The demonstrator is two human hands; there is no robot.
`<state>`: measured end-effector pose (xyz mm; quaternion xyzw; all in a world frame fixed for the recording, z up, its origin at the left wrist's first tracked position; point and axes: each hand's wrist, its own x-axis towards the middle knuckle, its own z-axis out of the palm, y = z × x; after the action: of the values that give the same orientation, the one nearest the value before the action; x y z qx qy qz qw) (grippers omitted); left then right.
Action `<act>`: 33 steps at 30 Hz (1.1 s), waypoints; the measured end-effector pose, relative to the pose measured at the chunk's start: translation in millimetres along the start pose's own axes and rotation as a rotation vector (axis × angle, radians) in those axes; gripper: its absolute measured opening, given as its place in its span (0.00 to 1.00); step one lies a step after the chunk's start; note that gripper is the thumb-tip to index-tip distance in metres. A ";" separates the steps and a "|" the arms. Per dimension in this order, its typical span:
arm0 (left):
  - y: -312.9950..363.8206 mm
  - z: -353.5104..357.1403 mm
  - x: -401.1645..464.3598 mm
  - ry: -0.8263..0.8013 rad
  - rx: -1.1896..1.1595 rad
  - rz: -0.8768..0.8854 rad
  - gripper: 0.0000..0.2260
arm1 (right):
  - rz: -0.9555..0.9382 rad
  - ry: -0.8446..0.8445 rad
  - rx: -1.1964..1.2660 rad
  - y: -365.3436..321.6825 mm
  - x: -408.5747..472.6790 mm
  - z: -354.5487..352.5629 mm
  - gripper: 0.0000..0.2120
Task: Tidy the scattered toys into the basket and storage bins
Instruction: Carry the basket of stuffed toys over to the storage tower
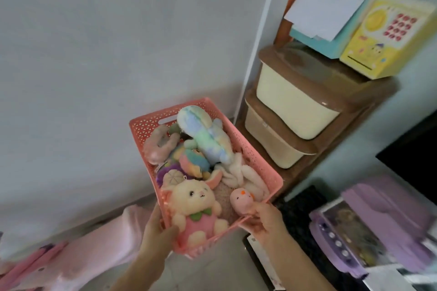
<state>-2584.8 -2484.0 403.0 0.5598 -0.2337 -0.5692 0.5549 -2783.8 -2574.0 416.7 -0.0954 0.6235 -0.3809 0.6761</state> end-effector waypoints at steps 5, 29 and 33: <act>10.9 43.2 36.1 -0.110 0.004 -0.009 0.25 | -0.041 0.061 0.060 -38.5 14.0 -16.8 0.17; -1.4 92.1 167.7 -0.019 0.149 -0.002 0.39 | 0.120 0.097 0.018 -102.1 114.8 -16.4 0.15; 7.7 82.7 170.9 0.037 0.156 -0.118 0.32 | 0.128 0.036 -0.060 -97.4 107.0 -17.6 0.13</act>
<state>-2614.6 -2668.2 367.1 0.6245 -0.2335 -0.5706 0.4794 -2845.7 -2703.1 389.5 -0.0689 0.6516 -0.3198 0.6844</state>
